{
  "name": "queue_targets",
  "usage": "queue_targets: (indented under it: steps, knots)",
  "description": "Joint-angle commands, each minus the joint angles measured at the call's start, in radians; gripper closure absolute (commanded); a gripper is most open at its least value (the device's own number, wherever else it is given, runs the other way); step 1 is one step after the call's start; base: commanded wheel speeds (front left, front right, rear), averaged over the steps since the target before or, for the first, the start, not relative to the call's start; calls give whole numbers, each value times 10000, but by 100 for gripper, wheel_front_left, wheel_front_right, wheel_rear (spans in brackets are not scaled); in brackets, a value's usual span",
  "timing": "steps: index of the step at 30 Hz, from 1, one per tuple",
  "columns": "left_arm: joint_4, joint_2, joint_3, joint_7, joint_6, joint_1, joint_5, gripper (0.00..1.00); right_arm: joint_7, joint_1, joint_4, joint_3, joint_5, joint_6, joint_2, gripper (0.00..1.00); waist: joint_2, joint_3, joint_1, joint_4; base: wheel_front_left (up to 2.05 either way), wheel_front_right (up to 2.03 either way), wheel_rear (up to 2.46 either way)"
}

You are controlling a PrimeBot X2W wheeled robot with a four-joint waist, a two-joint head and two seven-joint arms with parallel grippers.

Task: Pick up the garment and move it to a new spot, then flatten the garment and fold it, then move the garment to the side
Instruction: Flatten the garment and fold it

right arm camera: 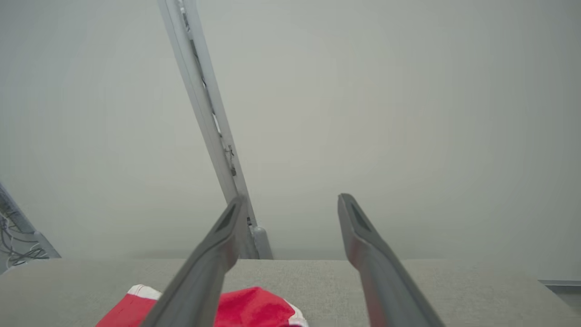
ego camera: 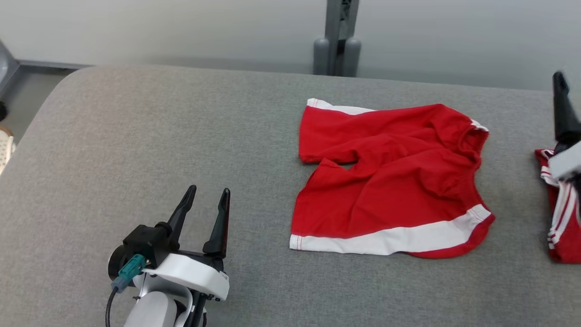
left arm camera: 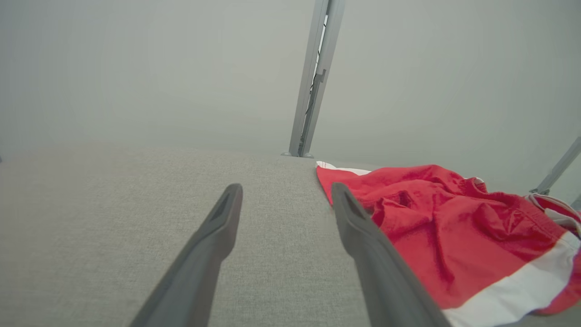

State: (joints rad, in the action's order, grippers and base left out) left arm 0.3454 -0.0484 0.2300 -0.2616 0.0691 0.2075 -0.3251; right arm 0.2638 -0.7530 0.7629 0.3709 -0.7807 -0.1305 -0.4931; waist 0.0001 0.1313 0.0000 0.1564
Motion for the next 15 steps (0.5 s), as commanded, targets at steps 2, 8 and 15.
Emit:
queue_targets:
  steps: [2,8,15]
  knots:
    - [-69,-44,-73,-29,-34,-123,-73,0,4,1331,-1007,-836,1075,-7,458,0,-1,-444,0,-559,0,0,0]
    - [84,-47,28,-29,18,-328,-151,0,6,4218,-3243,-2589,3512,-5,2059,0,-1,-626,0,-1055,0,0,0]
    - [326,-45,110,-29,69,-364,-197,0,8,5621,-3653,-3135,4631,-5,3259,0,-1,-630,0,-1384,0,0,0]
